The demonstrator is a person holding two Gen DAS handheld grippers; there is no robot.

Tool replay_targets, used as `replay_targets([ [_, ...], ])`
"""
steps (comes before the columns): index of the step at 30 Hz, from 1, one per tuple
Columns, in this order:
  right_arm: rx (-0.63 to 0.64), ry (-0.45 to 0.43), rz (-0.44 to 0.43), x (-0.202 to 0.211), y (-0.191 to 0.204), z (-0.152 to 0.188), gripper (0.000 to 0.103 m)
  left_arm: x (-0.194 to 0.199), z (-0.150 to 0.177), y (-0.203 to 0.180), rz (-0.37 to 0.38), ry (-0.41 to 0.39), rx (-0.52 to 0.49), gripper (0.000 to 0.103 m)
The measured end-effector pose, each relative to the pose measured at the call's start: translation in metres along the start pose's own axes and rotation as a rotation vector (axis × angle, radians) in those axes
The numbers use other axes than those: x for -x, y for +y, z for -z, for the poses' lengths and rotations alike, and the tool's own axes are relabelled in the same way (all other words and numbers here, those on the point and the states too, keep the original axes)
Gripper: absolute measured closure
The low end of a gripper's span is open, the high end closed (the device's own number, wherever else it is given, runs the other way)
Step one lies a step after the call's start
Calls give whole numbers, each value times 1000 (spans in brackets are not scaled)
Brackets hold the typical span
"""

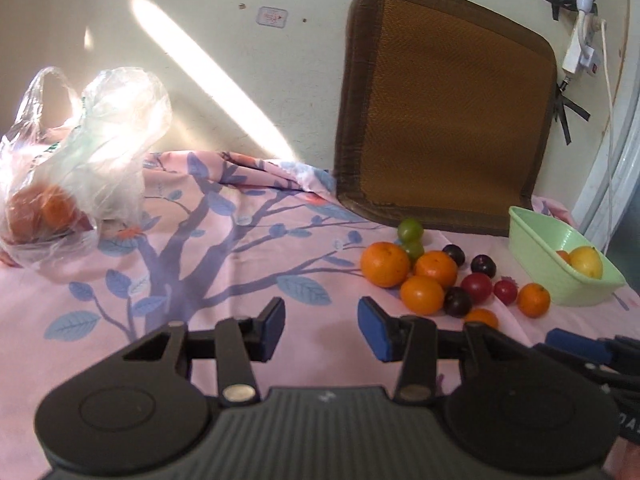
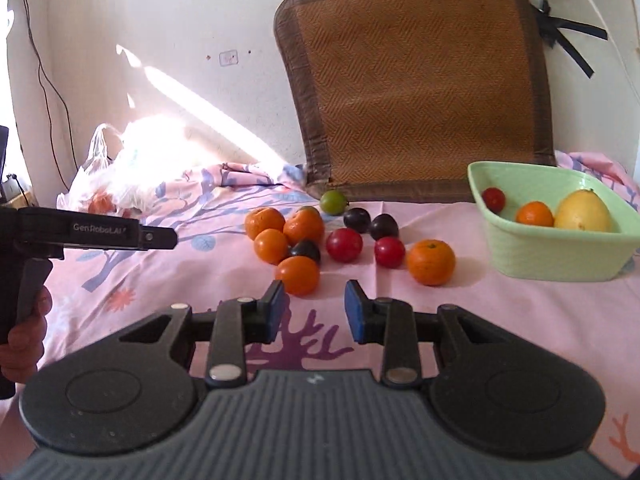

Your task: Organize fruits

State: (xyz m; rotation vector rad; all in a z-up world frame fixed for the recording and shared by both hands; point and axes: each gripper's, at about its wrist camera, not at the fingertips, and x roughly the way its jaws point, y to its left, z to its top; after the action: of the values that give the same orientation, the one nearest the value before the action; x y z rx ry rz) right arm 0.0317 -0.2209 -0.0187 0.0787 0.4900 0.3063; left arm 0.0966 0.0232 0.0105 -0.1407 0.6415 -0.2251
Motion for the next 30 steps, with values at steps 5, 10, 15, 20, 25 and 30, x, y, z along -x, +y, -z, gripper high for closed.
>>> replay_targets([
  [5, 91, 44, 4, -25, 11, -5, 67, -18, -8, -18, 99, 53, -5, 64],
  [10, 132, 118, 11, -49, 15, -8, 66, -31, -11, -32, 76, 72, -41, 66],
  [15, 91, 134, -10, -52, 10, -11, 67, -33, -12, -36, 74, 72, -39, 66],
  [20, 31, 118, -1, -40, 2, -9, 78, -33, -11, -37, 56, 81, -40, 66],
  [25, 4, 101, 39, -24, -12, -3, 77, -32, -10, -41, 24, 73, -61, 66],
  [30, 10, 84, 43, -13, -15, 4, 75, -31, -8, -44, -2, 64, -74, 66],
])
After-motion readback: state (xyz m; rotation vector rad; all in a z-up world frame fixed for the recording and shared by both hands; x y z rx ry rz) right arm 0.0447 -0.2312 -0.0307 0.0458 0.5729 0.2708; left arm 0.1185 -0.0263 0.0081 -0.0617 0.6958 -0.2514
